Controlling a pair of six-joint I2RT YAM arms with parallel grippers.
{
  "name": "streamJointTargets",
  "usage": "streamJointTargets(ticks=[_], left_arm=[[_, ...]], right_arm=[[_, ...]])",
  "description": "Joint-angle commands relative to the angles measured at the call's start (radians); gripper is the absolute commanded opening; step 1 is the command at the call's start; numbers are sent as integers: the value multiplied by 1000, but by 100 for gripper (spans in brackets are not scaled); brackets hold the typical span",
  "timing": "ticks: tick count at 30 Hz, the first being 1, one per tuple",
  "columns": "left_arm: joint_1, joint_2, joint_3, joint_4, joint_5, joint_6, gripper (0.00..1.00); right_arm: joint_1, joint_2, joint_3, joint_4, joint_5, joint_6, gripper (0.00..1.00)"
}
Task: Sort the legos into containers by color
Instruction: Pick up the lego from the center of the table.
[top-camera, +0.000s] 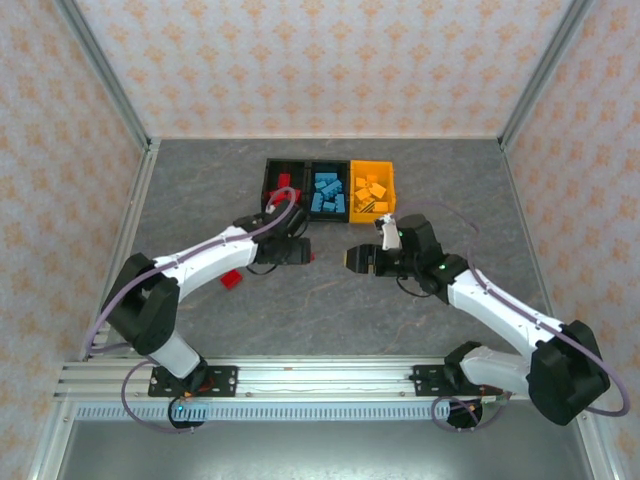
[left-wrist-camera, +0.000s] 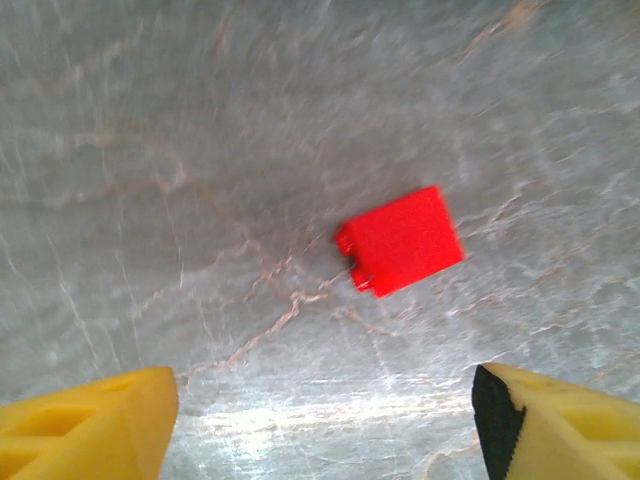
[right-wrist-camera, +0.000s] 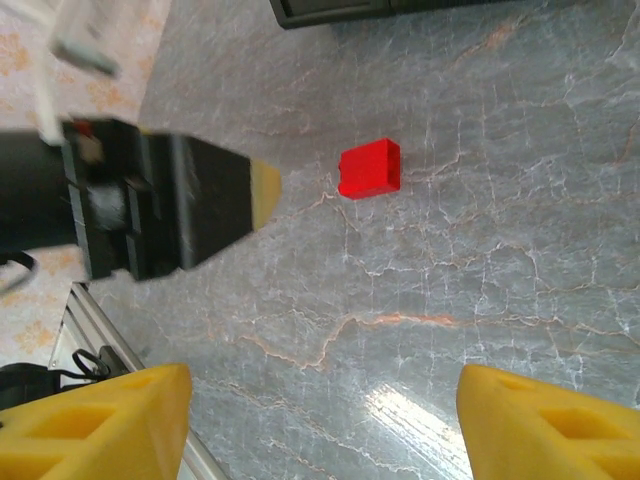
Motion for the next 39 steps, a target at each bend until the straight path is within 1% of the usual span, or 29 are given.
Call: streamJointTargets(ticks=[1, 5, 9, 12, 15, 18, 22, 23, 24, 26, 29, 30, 32, 33, 37, 39], left_arm=[[-14, -9, -67, 167, 15, -186, 82], [-36, 54, -49, 208, 15, -239, 82], [-77, 153, 46, 161, -38, -252, 82], [-84, 207, 92, 146, -55, -270, 80], [-86, 264, 157, 57, -139, -294, 79], [-88, 290, 178, 20, -189, -310, 77], [-90, 316, 179, 22, -193, -310, 75], [-90, 316, 185, 18, -197, -307, 73], [-90, 350, 186, 21, -192, -302, 71], [-90, 368, 191, 25, -190, -294, 63], [-90, 374, 194, 36, -173, -284, 49], [-89, 371, 193, 37, -174, -278, 43], [-90, 361, 195, 32, -181, -269, 39], [-90, 356, 196, 29, -183, -261, 36], [-90, 329, 206, 5, -202, -236, 35], [-90, 287, 210, -13, -218, -221, 35]], right_arm=[[-9, -20, -12, -13, 27, -15, 70], [-21, -26, -25, -8, 32, -18, 70], [-35, -30, -33, -8, 28, -20, 70], [-43, -36, -39, -12, 24, -22, 70], [-48, -41, -41, -13, 19, -24, 70], [-53, -44, -40, -16, 14, -28, 70], [-58, -47, -40, -15, 11, -29, 70], [-60, -45, -40, -14, 10, -31, 70], [-60, -42, -37, -15, 9, -33, 70], [-61, -42, -36, -18, 9, -34, 70], [-63, -42, -37, -20, 11, -35, 70], [-64, -41, -39, -19, 11, -35, 70], [-66, -41, -42, -17, 8, -32, 70], [-66, -39, -43, -15, 2, -33, 70], [-66, -36, -50, -11, -24, -32, 70], [-66, -33, -55, -13, -36, -32, 70]])
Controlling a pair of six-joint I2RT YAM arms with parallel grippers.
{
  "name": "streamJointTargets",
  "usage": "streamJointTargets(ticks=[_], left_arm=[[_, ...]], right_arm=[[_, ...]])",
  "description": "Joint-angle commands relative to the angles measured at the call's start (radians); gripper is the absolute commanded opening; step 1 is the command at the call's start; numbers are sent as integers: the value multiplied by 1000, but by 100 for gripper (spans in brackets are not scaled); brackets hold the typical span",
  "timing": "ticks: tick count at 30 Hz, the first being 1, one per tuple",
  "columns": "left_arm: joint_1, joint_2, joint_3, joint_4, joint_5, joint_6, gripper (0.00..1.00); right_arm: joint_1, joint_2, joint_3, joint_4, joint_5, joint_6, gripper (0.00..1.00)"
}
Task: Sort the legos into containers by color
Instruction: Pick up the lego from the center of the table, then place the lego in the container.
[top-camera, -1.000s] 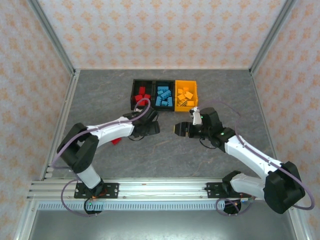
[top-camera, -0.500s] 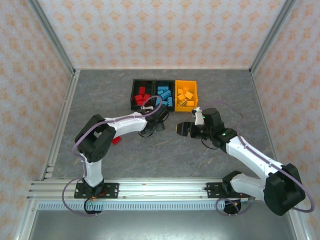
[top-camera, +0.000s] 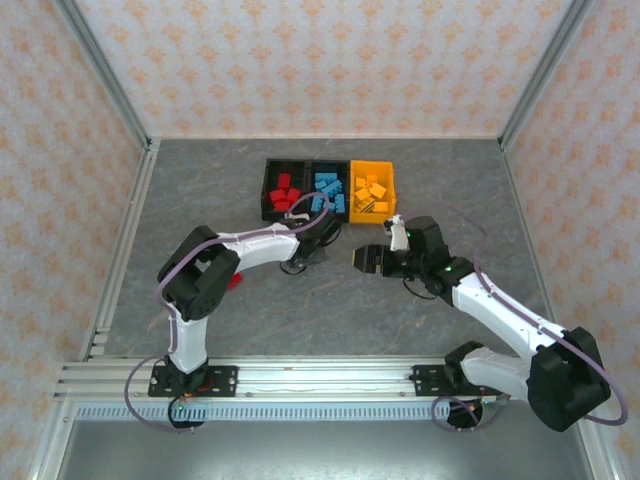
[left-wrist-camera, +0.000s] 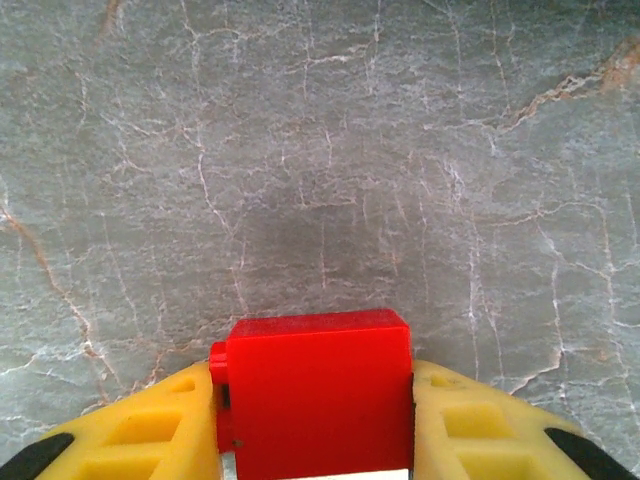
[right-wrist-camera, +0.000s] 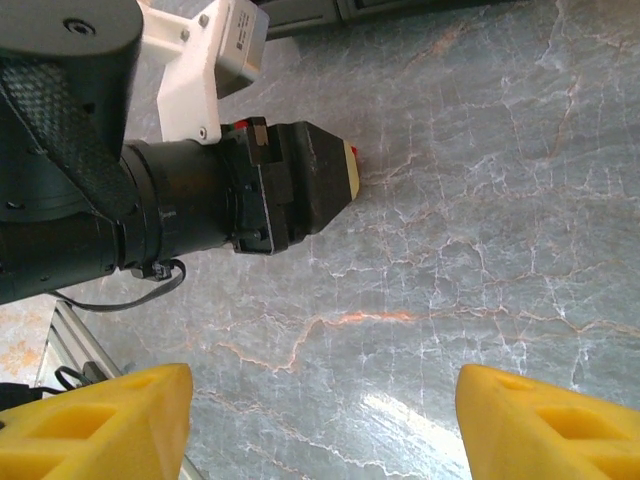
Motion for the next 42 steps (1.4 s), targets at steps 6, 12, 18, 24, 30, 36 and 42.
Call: streamJointTargets(ticks=[6, 12, 18, 24, 30, 36, 42], left_arm=[[19, -131, 62, -124, -81, 95, 35], [87, -141, 183, -185, -100, 181, 35], [188, -56, 368, -213, -91, 260, 35], [265, 145, 612, -260, -63, 323, 35], [325, 331, 839, -313, -21, 344, 36], [335, 451, 987, -353, -40, 358, 38], [346, 477, 1004, -340, -30, 358, 52]], right_arm=[[-8, -11, -6, 0, -33, -11, 70], [-8, -1, 2, 27, -39, 9, 69], [-6, 4, 5, 46, -42, 27, 69], [-6, 18, 10, 45, -31, 31, 69], [-6, 23, 11, 41, -15, 36, 69], [-5, 27, 14, 41, -6, 41, 69], [-6, 41, 25, 38, -2, 41, 69]])
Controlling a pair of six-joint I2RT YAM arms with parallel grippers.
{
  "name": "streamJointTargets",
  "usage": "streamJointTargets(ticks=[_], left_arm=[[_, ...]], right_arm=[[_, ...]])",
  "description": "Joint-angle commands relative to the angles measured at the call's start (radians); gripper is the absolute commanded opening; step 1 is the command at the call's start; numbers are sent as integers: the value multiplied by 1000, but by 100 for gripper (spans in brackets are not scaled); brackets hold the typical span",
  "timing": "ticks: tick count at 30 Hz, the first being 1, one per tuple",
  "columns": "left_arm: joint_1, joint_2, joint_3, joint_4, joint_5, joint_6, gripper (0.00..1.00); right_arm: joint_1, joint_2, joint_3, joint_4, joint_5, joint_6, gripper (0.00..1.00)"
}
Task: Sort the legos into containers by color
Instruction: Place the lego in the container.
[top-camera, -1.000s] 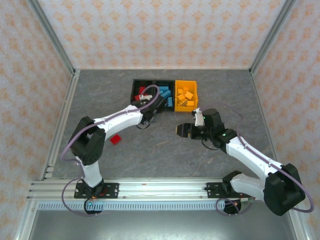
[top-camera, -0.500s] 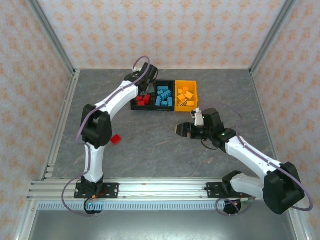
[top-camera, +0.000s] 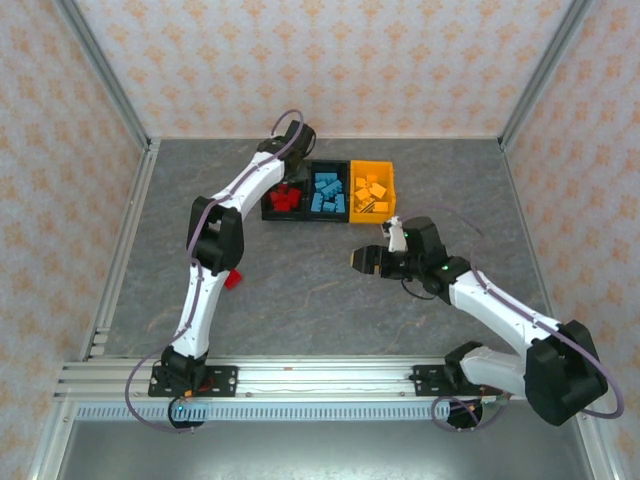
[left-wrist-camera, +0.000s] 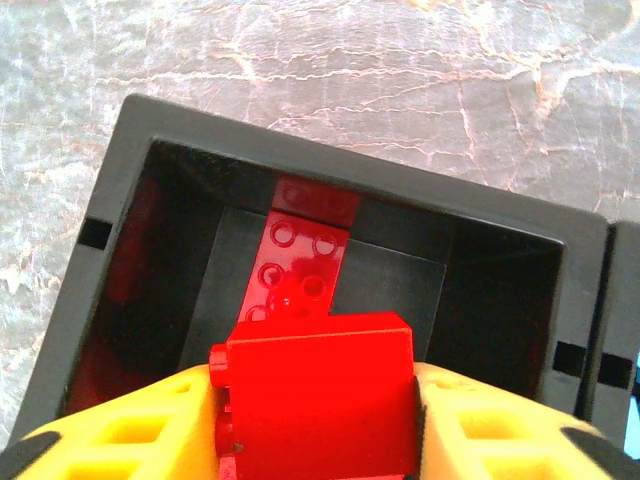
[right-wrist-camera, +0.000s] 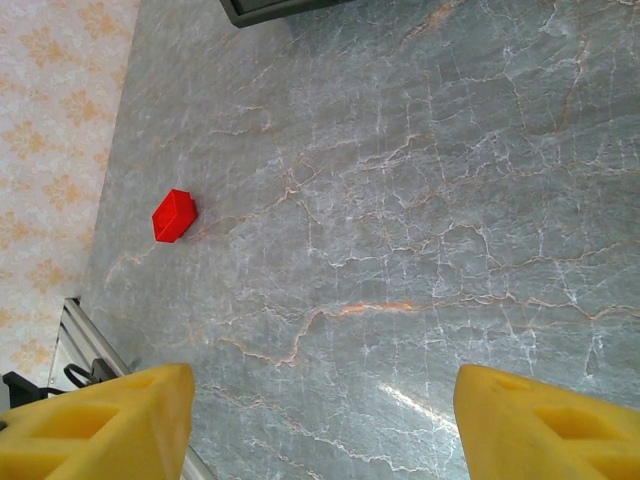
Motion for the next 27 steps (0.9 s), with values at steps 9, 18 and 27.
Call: streamJointTargets(ticks=[9, 18, 27], left_arm=[[-2, -163, -110, 7, 10, 3, 63], [-20, -616, -654, 172, 33, -24, 67], [-17, -1000, -1178, 210, 19, -156, 71]], right_arm=[[-6, 8, 39, 22, 14, 8, 69], [70, 25, 110, -35, 128, -78, 70], [280, 141, 236, 31, 292, -232, 71]])
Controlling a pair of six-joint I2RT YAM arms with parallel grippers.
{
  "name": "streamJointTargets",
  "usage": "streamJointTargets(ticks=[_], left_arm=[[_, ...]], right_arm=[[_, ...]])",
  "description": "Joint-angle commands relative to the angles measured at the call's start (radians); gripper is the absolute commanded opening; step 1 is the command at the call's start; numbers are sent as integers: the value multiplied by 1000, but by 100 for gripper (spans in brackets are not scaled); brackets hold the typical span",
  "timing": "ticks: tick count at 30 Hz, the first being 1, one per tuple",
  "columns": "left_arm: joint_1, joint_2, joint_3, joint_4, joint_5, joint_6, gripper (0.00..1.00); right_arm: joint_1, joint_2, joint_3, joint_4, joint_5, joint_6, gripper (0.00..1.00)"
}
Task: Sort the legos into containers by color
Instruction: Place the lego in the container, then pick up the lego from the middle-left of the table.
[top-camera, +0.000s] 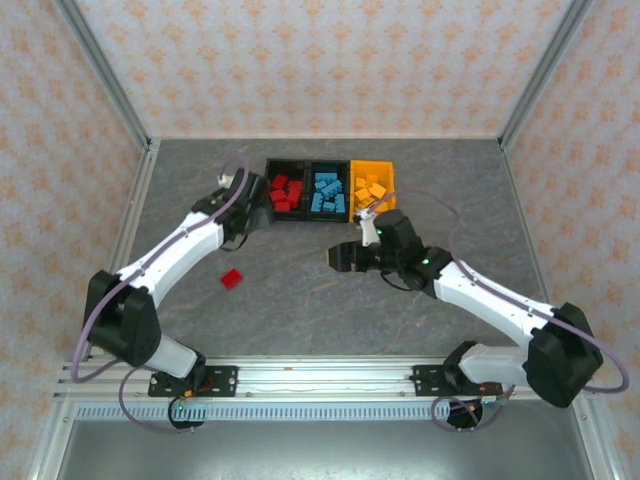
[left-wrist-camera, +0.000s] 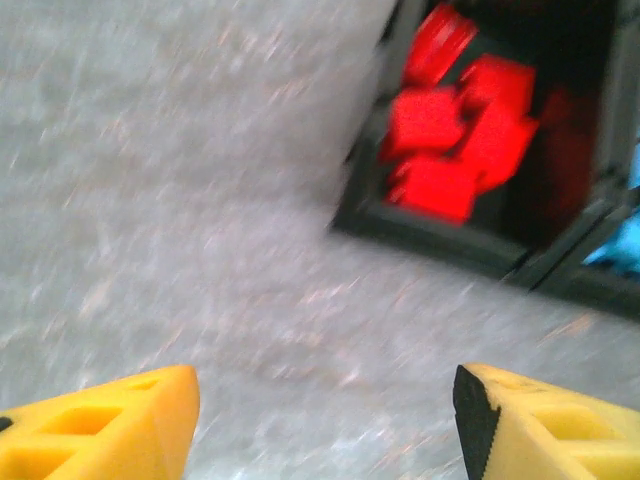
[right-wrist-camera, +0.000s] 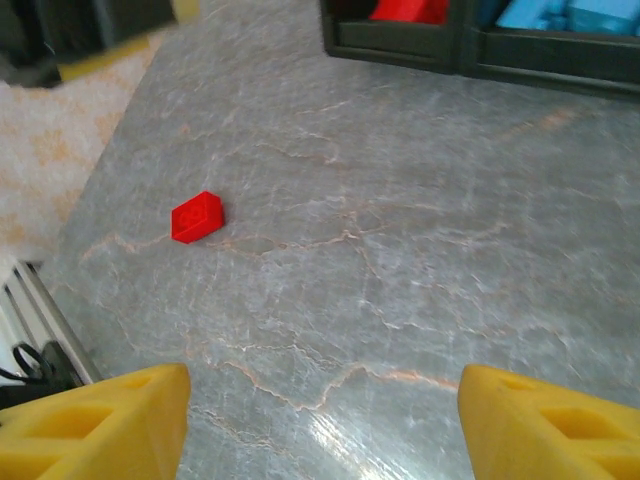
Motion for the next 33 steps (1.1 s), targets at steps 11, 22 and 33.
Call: streamJointTargets(ticks=[11, 22, 33], left_arm=[[22, -259, -465, 111, -1, -295, 89], [31, -148, -545, 197, -57, -360, 88], [34, -74, -538, 226, -58, -324, 52]], right_arm=[[230, 232, 182, 67, 208, -164, 82], [240, 227, 140, 61, 202, -120, 81], [240, 242, 146, 54, 214, -106, 80]])
